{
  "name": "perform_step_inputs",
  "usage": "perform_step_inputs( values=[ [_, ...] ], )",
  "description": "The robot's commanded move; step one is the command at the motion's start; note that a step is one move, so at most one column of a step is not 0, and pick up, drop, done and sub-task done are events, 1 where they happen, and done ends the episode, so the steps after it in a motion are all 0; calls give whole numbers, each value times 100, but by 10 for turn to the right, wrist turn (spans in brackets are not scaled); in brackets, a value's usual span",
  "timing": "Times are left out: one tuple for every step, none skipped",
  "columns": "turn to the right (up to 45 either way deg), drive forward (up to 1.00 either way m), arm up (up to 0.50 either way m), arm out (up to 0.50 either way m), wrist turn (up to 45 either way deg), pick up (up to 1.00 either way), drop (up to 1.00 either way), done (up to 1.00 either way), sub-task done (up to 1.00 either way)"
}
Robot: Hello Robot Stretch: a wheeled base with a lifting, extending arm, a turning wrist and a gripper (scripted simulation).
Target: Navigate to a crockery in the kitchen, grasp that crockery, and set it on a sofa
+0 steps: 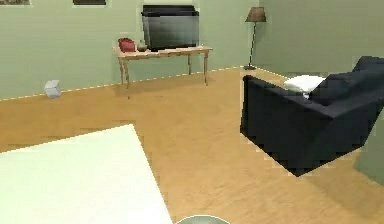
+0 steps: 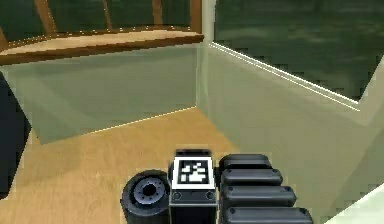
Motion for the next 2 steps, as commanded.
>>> perform_step_inputs(
  values=[
    [0,100,0,0,0,0,0,0,0],
    [0,100,0,0,0,0,0,0,0]
  ],
)
